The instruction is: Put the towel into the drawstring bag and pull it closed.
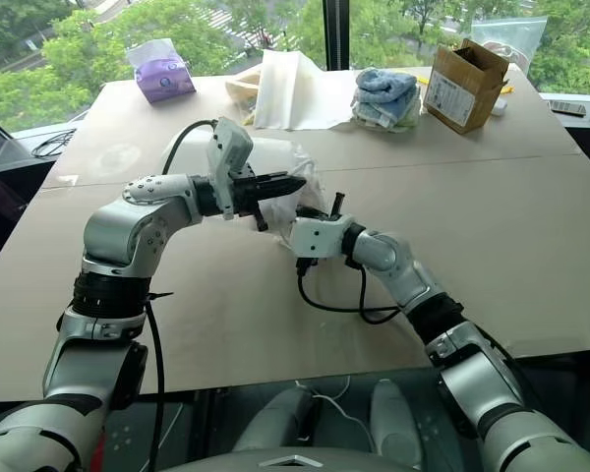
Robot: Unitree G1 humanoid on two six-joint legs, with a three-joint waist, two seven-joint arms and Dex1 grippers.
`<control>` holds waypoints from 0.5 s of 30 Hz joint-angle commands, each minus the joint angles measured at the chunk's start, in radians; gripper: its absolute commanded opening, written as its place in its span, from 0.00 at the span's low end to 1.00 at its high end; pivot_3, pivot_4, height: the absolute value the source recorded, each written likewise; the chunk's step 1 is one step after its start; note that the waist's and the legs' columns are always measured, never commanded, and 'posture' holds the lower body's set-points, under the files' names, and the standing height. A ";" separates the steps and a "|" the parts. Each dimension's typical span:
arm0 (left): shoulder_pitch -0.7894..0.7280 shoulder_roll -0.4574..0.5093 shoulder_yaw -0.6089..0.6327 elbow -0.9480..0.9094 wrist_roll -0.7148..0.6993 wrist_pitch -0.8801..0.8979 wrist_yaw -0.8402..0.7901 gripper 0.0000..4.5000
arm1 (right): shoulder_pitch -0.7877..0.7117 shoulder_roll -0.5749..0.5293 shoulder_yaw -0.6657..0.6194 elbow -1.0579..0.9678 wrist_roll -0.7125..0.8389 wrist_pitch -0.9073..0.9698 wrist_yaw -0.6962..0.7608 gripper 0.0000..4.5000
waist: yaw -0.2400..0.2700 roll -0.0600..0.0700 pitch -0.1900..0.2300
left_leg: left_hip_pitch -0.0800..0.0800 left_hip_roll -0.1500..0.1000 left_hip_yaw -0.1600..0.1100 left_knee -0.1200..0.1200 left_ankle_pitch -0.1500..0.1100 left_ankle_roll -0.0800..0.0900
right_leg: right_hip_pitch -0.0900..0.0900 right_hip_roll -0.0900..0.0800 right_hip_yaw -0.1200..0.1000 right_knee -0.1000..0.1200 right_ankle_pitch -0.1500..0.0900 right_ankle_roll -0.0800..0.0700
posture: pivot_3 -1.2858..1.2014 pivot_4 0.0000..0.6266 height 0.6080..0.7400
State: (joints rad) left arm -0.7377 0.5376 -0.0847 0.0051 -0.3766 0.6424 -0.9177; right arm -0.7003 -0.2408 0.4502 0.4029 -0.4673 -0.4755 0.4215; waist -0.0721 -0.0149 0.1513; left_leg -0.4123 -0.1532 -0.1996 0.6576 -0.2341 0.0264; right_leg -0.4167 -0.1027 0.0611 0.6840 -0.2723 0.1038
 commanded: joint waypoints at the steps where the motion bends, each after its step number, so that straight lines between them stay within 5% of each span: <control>1: -0.014 0.008 -0.010 0.000 0.017 -0.069 -0.034 0.00 | -0.060 -0.002 0.031 -0.048 -0.102 -0.082 -0.089 0.01 | 0.000 0.000 0.000 | 0.000 0.000 0.000 0.000 0.000 0.000 | -0.001 0.000 0.000 0.000 0.000 0.000 | 0.52 0.24 1.00; 6: -0.006 0.000 -0.020 -0.007 0.003 -0.084 -0.087 0.00 | -0.101 0.007 0.014 0.020 -0.143 -0.048 -0.151 0.01 | 0.001 0.000 0.000 | 0.000 0.000 0.000 0.000 0.000 -0.001 | -0.001 0.000 0.000 0.001 0.000 0.000 | 0.52 0.24 1.00; 15: 0.011 0.011 0.007 -0.028 -0.048 -0.051 -0.134 0.00 | -0.067 0.088 -0.148 0.089 0.124 0.071 -0.129 0.01 | 0.000 0.000 0.000 | 0.000 0.000 0.000 0.000 0.001 -0.001 | -0.001 0.000 0.001 0.003 0.000 0.000 | 0.52 0.24 1.00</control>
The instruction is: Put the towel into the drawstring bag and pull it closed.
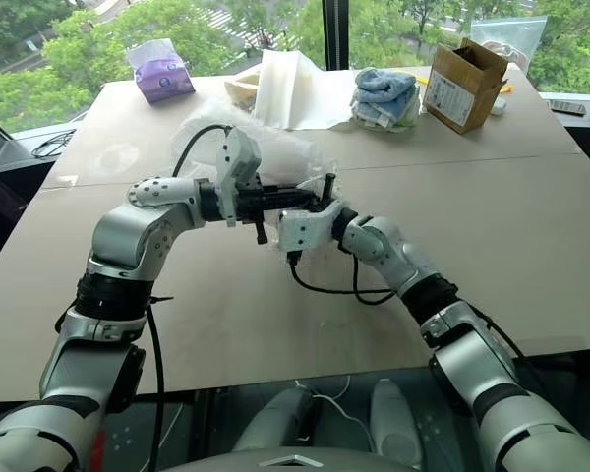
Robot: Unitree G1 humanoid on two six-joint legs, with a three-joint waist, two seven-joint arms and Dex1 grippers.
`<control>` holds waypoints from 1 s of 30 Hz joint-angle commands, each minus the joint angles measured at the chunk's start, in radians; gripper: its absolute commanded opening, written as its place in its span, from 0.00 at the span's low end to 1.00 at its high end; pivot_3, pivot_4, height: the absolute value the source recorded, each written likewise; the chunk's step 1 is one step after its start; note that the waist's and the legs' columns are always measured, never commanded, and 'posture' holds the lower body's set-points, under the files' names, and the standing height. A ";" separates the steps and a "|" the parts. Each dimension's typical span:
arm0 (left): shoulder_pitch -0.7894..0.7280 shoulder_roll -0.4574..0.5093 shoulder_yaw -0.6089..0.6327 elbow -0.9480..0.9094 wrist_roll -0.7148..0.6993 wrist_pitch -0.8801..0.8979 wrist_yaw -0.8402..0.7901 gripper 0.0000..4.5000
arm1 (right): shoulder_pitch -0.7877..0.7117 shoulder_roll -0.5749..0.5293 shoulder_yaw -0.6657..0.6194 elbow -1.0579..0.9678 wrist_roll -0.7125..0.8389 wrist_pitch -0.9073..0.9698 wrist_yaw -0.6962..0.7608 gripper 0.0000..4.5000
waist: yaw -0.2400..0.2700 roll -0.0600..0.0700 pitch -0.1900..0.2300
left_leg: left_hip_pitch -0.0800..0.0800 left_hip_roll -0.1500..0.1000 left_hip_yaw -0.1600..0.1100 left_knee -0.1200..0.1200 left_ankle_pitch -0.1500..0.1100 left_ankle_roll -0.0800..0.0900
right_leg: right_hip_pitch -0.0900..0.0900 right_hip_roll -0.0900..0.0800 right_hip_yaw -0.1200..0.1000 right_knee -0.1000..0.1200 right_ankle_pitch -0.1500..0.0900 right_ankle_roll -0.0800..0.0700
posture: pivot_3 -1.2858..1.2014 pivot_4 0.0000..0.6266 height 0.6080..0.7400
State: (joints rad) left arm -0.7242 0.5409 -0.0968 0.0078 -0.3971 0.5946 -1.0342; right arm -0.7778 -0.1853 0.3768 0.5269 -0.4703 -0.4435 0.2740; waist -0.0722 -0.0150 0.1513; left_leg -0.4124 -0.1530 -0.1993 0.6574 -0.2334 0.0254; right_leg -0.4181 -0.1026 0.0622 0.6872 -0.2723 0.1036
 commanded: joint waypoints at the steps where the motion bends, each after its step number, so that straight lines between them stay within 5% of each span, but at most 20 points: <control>1: -0.004 0.009 0.021 -0.026 -0.026 -0.005 -0.018 0.00 | 0.020 0.042 -0.086 -0.049 0.161 0.050 0.034 0.21 | 0.000 0.000 0.000 | 0.000 0.000 0.000 0.000 0.000 0.000 | 0.000 0.000 0.000 0.000 0.000 0.000 | 0.52 0.24 1.00; 9: -0.026 -0.002 0.036 0.035 0.013 -0.062 0.017 0.00 | 0.123 0.117 -0.140 -0.267 0.459 0.239 0.215 0.98 | -0.002 0.000 0.000 | 0.000 0.000 0.000 0.000 0.000 0.000 | 0.000 0.000 0.000 0.001 0.000 0.000 | 0.52 0.24 1.00; 14: -0.058 -0.006 0.041 0.102 0.050 -0.128 0.046 0.00 | 0.182 0.108 -0.160 -0.410 0.530 0.400 0.244 0.98 | 0.004 0.000 0.000 | 0.000 0.000 0.000 0.000 0.000 0.000 | 0.000 0.000 0.000 0.001 0.000 0.000 | 0.52 0.24 1.00; 23: -0.097 -0.031 0.067 0.167 0.056 -0.177 0.087 0.00 | 0.380 -0.065 -0.221 -0.803 0.754 0.739 0.379 0.98 | 0.004 0.000 0.000 | -0.001 0.000 0.000 0.000 0.000 0.000 | -0.001 -0.001 0.000 0.001 0.000 0.000 | 0.52 0.24 1.00; 30: -0.096 -0.043 0.072 0.155 0.049 -0.171 0.086 0.00 | 0.347 -0.088 -0.339 -0.687 0.730 0.795 0.241 0.98 | 0.008 0.000 0.000 | 0.000 -0.001 0.001 0.000 0.000 0.000 | -0.001 -0.002 0.000 0.004 0.000 0.000 | 0.52 0.24 1.00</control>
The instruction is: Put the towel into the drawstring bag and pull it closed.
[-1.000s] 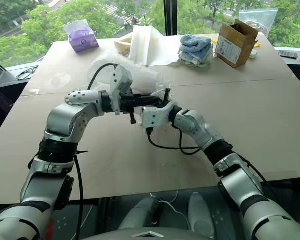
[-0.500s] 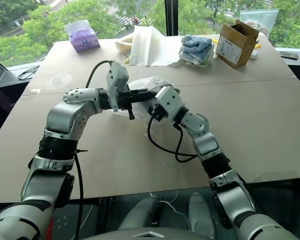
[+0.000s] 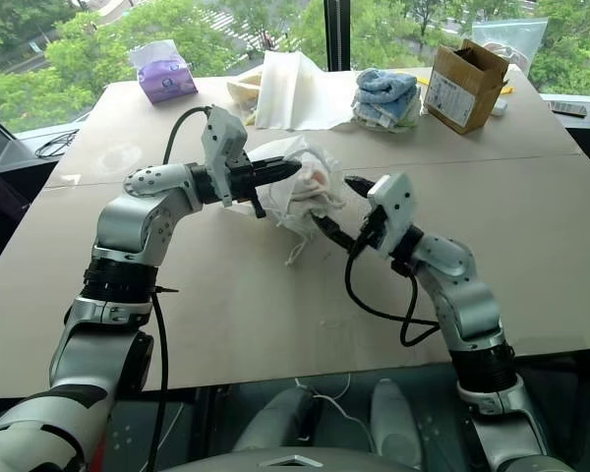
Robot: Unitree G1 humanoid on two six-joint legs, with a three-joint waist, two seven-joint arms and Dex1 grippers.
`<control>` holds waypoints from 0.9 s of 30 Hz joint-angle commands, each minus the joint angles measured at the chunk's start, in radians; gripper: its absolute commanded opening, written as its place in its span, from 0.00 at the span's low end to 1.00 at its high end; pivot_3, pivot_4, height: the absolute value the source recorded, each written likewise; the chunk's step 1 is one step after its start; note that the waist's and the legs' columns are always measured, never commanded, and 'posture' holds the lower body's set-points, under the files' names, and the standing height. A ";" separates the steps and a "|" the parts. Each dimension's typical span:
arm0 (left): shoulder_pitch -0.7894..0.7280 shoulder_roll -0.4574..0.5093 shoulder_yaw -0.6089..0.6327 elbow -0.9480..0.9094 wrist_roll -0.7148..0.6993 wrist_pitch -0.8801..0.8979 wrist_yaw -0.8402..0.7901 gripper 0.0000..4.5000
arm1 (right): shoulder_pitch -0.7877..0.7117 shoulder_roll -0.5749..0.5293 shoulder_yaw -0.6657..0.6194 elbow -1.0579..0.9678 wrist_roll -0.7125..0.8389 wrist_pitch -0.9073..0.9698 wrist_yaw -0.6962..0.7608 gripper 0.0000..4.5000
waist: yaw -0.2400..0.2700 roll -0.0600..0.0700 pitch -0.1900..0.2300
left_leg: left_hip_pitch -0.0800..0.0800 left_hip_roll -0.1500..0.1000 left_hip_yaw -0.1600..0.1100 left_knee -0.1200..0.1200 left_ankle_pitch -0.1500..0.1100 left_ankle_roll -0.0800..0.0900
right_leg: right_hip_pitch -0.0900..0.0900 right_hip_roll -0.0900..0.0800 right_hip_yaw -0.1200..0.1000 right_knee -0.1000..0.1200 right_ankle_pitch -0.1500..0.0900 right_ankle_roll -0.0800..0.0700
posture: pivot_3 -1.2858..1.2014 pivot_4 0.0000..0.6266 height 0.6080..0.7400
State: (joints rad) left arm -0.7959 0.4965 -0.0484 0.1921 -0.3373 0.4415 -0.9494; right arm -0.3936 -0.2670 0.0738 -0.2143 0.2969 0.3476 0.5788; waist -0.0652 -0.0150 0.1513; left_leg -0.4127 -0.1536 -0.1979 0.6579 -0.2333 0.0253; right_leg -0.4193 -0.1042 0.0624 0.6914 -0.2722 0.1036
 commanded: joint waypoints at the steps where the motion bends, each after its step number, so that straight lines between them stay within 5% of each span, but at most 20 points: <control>1: -0.025 0.001 0.022 -0.030 -0.010 -0.019 -0.001 0.00 | -0.049 -0.016 -0.019 0.093 -0.069 -0.019 -0.064 0.98 | 0.002 0.000 0.000 | 0.000 0.000 0.000 0.000 0.000 0.000 | 0.000 0.000 0.000 0.000 0.000 0.000 | 0.52 0.24 1.00; 12: -0.086 0.018 0.075 -0.061 -0.061 0.032 0.002 0.00 | -0.154 -0.042 0.020 0.413 -0.223 -0.207 -0.085 0.98 | -0.002 0.000 0.000 | -0.001 0.000 0.001 0.000 0.000 0.000 | -0.002 0.000 0.001 0.001 0.000 0.000 | 0.52 0.24 1.00; 19: -0.094 -0.007 0.114 -0.107 -0.132 0.101 0.037 0.00 | -0.200 0.067 -0.083 0.395 -0.056 -0.149 -0.098 0.98 | -0.004 0.000 0.000 | -0.001 0.000 0.001 0.000 0.000 0.000 | -0.002 0.000 0.001 0.002 0.000 0.000 | 0.52 0.24 1.00; 27: -0.115 -0.015 0.127 -0.125 -0.186 0.157 0.053 0.00 | -0.236 0.060 -0.065 0.503 -0.160 -0.234 -0.157 0.98 | -0.003 0.000 0.000 | -0.001 0.000 0.001 0.001 0.000 0.000 | -0.002 0.000 0.001 0.002 0.000 0.000 | 0.52 0.24 1.00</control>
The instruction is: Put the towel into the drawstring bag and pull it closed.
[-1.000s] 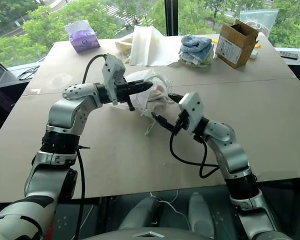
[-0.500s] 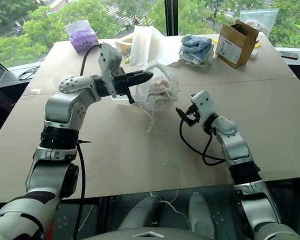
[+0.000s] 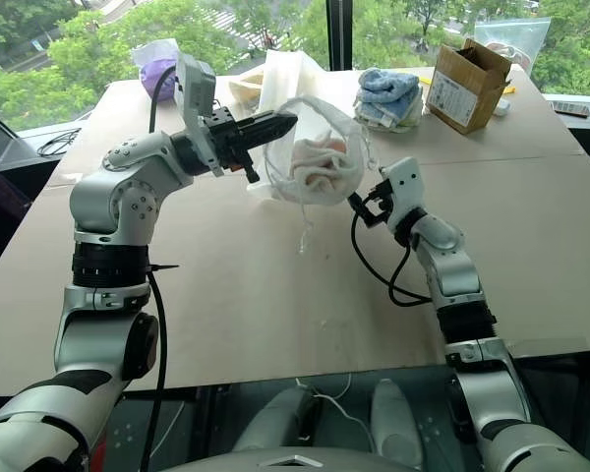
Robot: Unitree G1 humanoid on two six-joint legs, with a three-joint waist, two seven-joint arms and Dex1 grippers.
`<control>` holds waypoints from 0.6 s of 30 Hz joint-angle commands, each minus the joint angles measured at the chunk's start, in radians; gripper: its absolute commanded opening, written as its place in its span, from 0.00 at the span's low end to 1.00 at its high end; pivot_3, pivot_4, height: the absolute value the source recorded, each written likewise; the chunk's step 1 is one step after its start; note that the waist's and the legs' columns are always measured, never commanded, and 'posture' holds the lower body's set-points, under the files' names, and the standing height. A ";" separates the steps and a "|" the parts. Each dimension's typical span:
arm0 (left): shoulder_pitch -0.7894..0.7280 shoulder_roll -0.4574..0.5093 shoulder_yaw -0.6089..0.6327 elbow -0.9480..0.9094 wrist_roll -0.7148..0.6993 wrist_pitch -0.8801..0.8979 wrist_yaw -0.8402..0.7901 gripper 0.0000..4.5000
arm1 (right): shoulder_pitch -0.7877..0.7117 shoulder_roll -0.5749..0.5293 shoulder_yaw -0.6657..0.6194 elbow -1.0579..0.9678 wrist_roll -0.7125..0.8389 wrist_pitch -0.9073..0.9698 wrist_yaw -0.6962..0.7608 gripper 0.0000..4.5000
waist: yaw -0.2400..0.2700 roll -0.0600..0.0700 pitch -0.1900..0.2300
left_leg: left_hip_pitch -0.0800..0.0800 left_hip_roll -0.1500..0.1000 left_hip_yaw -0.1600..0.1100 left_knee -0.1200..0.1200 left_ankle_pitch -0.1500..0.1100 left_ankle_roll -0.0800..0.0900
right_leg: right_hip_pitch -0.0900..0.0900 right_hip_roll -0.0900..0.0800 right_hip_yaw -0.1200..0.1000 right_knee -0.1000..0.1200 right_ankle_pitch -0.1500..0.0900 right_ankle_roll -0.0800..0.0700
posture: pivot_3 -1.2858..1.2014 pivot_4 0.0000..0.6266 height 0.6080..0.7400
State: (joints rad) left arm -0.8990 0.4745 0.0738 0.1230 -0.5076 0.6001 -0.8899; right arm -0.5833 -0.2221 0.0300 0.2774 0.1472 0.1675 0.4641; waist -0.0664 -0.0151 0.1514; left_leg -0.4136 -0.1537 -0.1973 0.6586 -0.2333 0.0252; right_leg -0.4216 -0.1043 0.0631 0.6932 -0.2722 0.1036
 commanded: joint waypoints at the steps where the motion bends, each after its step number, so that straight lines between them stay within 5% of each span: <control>1: -0.006 0.010 -0.001 -0.057 -0.010 -0.005 -0.008 0.00 | -0.056 0.018 -0.027 0.025 -0.016 -0.068 -0.055 0.98 | -0.005 0.000 0.000 | 0.000 0.000 0.000 0.000 0.000 0.000 | 0.000 0.000 0.000 0.000 0.000 0.000 | 0.52 0.24 1.00; 8: 0.011 0.023 -0.022 -0.068 -0.002 -0.011 -0.016 0.00 | -0.137 0.025 -0.048 0.129 -0.056 -0.204 -0.127 0.98 | -0.006 0.000 0.000 | 0.000 0.000 0.001 0.000 0.000 0.000 | -0.001 0.000 0.002 0.001 0.000 0.000 | 0.52 0.24 1.00; 18: 0.014 0.027 -0.021 -0.051 0.001 -0.022 -0.008 0.00 | -0.021 -0.055 0.028 -0.102 -0.147 -0.256 -0.075 0.98 | -0.006 0.000 0.000 | 0.000 0.000 0.001 0.000 0.000 0.000 | -0.001 0.001 0.002 0.001 0.000 0.000 | 0.52 0.24 1.00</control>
State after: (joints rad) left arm -0.8795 0.4959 0.0367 0.0967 -0.5050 0.6009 -0.8967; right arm -0.6002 -0.2723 0.0467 0.2460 0.0065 -0.0705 0.3850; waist -0.0724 -0.0150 0.1514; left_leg -0.4135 -0.1534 -0.1960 0.6586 -0.2332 0.0250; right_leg -0.4227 -0.1036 0.0648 0.6941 -0.2723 0.1036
